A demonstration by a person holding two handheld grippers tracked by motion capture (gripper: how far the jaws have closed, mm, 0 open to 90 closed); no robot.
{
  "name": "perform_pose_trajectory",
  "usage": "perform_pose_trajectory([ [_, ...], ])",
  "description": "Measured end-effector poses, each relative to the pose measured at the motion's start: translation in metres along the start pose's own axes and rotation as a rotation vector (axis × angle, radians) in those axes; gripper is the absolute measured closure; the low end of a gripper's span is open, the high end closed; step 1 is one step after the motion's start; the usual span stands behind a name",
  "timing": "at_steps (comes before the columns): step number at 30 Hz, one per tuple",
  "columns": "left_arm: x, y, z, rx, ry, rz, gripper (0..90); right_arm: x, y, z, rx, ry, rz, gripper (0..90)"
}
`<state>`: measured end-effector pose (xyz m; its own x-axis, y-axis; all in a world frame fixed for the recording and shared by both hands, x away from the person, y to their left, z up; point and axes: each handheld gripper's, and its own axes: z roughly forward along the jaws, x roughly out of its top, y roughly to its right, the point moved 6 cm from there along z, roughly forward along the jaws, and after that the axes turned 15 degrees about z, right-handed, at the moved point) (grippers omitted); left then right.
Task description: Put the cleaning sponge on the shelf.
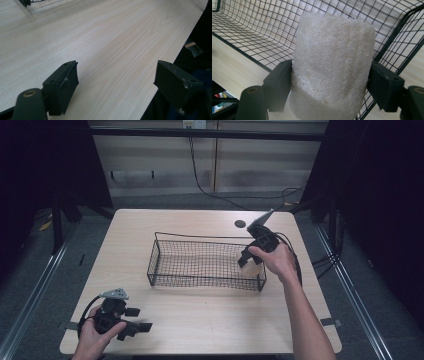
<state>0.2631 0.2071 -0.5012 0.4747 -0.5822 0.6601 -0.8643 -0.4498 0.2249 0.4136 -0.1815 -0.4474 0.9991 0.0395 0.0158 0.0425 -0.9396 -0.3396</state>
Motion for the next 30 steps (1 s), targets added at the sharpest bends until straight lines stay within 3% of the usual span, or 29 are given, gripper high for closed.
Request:
perform_pose_trajectory([
  [14,0.0,-0.001,0.0,0.003,-0.002,0.004,18.7,-0.001,0.007,0.013,-0.05,0.037,0.107,25.5],
  [30,0.0,0.0,0.0,-0.002,-0.006,0.005,18.7,-0.004,0.006,0.03,-0.097,0.037,0.149,25.5],
])
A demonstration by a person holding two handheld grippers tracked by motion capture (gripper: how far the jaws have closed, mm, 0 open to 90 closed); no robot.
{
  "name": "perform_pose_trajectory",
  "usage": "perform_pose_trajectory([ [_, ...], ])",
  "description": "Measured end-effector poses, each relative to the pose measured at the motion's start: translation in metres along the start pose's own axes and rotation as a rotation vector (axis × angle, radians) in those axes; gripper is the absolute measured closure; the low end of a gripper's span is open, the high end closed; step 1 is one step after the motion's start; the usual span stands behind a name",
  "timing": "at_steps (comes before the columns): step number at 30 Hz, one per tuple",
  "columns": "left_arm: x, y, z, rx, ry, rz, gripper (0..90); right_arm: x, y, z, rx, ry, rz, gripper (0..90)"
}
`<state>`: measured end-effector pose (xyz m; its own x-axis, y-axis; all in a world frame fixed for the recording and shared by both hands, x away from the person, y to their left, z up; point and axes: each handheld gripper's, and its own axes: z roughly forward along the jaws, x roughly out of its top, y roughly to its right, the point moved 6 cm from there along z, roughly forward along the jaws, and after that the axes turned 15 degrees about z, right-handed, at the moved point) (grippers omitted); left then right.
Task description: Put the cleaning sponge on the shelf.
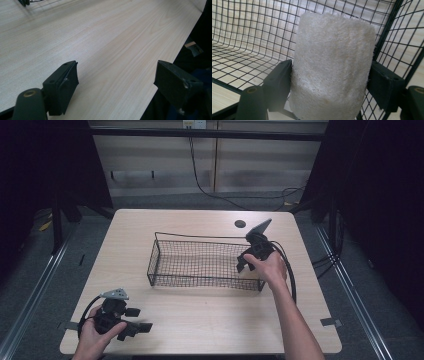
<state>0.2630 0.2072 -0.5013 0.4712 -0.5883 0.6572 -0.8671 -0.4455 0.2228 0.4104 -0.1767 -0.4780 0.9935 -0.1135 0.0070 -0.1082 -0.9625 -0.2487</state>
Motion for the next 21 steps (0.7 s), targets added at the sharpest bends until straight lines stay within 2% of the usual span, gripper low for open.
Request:
perform_pose_trajectory([
  [14,0.0,0.0,0.0,0.0,0.0,0.001,18.6,-0.001,-0.001,0.014,-0.056,-0.015,-0.006,25.5],
  [21,0.0,0.0,0.0,0.001,0.001,-0.001,18.7,-0.002,-0.004,0.018,-0.087,-0.027,0.009,25.4],
])
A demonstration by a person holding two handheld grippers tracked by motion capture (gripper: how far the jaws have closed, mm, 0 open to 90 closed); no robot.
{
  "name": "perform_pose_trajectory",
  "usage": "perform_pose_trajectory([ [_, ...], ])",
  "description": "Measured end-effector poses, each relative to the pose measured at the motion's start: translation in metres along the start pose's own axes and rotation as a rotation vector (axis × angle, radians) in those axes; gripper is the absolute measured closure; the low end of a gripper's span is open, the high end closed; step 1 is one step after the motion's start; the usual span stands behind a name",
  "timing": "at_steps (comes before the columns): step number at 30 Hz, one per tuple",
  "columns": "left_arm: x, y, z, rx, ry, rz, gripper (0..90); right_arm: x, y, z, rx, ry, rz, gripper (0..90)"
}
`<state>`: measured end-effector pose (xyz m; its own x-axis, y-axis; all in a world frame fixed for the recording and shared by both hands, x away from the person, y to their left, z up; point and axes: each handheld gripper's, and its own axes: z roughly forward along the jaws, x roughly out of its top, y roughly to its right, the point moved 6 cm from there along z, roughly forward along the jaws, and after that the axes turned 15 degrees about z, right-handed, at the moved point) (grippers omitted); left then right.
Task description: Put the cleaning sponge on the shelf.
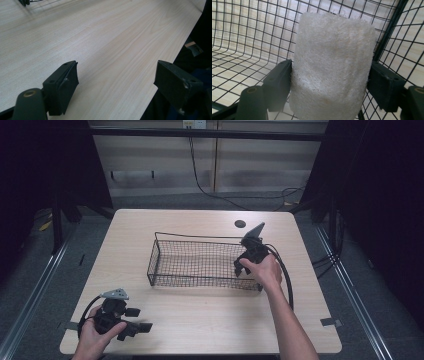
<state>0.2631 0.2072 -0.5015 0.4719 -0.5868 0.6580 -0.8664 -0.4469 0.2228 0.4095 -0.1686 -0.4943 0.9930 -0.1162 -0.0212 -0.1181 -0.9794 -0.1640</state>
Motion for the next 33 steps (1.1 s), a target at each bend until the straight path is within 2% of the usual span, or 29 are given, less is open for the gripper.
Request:
perform_pose_trajectory([
  [13,-0.0001,0.0002,0.0001,-0.001,-0.001,0.003,18.7,-0.0013,0.0013,0.0002,-0.016,-0.009,-0.005,24.4],
  [33,-0.0001,0.0003,-0.0001,-0.002,-0.003,0.003,18.7,-0.0008,0.0005,0.0008,-0.01,-0.007,-0.006,24.2],
])
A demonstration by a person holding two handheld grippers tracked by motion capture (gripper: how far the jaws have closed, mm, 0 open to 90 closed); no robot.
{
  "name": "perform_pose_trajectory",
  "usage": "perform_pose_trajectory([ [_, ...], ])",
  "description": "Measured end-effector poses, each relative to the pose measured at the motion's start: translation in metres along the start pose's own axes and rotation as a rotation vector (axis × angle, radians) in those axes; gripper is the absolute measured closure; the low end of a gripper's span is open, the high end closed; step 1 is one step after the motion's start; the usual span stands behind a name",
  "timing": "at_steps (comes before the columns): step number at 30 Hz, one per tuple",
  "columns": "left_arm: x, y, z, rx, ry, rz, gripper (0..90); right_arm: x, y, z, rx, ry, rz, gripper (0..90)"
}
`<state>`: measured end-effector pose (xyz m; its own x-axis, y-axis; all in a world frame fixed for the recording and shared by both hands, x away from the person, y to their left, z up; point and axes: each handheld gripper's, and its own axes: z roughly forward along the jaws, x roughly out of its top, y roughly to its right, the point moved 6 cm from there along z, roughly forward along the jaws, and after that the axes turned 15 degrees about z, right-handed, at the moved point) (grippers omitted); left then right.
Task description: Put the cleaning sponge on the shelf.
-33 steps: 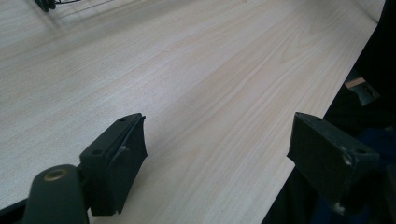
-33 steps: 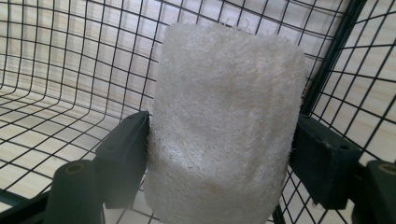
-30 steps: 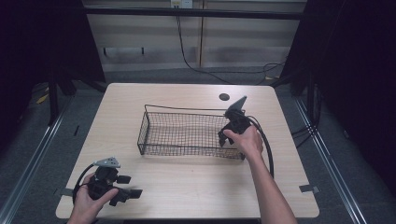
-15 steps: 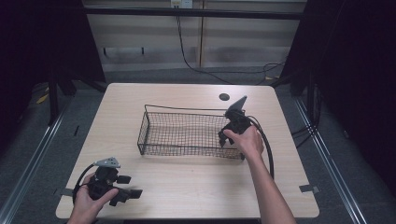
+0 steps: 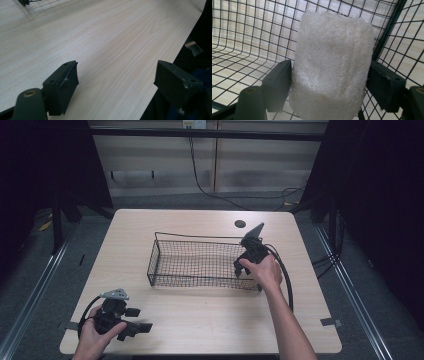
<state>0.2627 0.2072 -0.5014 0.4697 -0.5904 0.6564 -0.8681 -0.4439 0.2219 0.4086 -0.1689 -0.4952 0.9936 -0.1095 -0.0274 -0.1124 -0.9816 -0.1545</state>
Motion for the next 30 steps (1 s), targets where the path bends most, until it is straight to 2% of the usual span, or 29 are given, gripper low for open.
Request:
perform_pose_trajectory([
  [5,0.0,0.0,0.0,0.001,0.003,-0.001,18.7,0.0,-0.001,-0.001,0.001,-0.008,-0.001,19.6],
  [7,0.0,0.0,0.0,-0.001,0.001,0.001,18.6,0.0,-0.001,0.0,0.016,-0.007,-0.003,18.1],
  [14,0.0,0.0,0.0,-0.001,0.0,0.001,18.7,-0.001,-0.001,-0.007,0.03,0.011,-0.008,17.2],
  [19,0.0,0.0,0.0,0.001,0.002,0.0,18.7,-0.003,0.0,-0.013,0.061,0.029,-0.027,16.2],
  [24,0.0,0.0,0.001,0.001,0.003,0.001,18.6,-0.005,0.001,-0.016,0.071,0.023,-0.03,16.1],
  [27,0.0,0.0,0.001,0.001,0.003,0.0,18.7,-0.006,0.002,-0.02,0.078,0.035,-0.043,16.1],
  [30,0.0,0.0,0.001,0.0,0.003,0.001,18.6,-0.007,0.003,-0.027,0.11,0.067,-0.048,16.0],
])
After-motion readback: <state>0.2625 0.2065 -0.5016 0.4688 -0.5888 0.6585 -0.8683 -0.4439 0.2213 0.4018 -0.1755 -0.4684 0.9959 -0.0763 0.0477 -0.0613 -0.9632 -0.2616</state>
